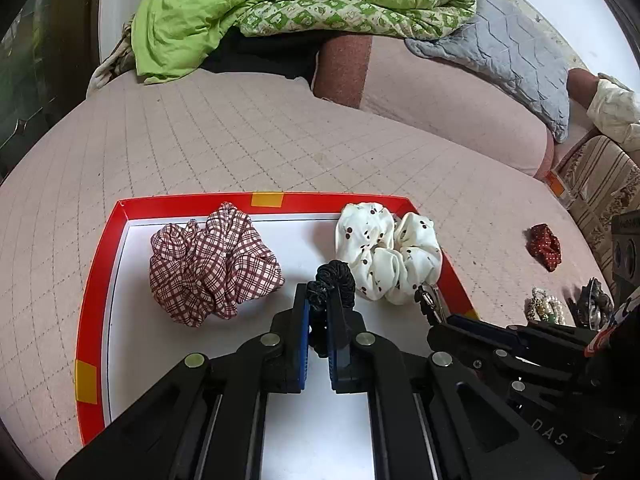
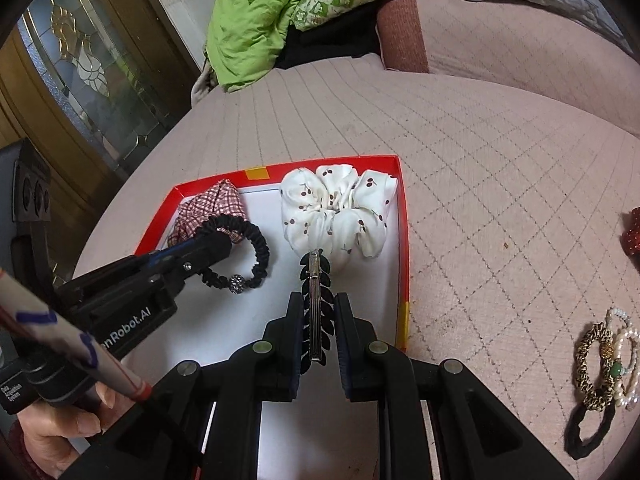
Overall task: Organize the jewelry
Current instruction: 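Carry the hair tie and the clip over the red tray with both tools, then lower the hair tie into the tray and open left tool while right releases clip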
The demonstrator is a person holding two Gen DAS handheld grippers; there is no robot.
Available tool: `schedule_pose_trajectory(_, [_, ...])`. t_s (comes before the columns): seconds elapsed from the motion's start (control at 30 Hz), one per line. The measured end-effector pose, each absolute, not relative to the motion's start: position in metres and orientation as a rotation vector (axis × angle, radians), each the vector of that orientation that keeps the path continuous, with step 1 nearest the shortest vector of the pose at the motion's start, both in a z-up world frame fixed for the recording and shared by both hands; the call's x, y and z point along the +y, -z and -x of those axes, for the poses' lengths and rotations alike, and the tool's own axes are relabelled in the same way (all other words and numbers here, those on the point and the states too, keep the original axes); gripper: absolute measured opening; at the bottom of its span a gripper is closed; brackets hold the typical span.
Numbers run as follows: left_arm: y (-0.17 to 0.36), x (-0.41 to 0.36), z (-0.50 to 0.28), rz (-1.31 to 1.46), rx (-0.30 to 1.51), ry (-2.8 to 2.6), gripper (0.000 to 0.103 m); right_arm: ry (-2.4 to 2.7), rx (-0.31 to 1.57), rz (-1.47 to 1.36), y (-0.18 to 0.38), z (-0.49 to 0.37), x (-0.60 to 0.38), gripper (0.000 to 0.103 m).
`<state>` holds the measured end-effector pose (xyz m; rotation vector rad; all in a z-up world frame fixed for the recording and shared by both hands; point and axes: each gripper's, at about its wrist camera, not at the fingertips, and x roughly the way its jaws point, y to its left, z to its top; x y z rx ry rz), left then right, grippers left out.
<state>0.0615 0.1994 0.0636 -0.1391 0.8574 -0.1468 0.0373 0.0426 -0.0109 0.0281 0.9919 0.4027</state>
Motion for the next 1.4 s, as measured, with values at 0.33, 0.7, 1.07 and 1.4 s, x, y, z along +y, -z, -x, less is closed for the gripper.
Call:
schedule_pose_trajectory(0.33, [-0.058, 0.201, -0.068, 0.136, 0.883, 0.132, 0.007, -0.381, 1.004, -0.028, 0.016, -0.043, 0.042, 0.016])
schedule_pose_trajectory(0.7, [-0.053, 0.202, -0.072, 0.152, 0.906, 0.130, 0.007, -0.383, 1.020, -0.034, 0.021, -0.048, 0.042, 0.016])
schedule_pose_trajectory(1.07, [-0.050, 0.205, -0.079, 0.170, 0.923, 0.122, 0.007, -0.387, 1.030, -0.035, 0.026, -0.051, 0.043, 0.016])
schedule_pose_trajectory(1.4, [-0.048, 0.207, -0.081, 0.174, 0.934, 0.113, 0.007, -0.382, 1.040, -0.041, 0.030, -0.054, 0.041, 0.017])
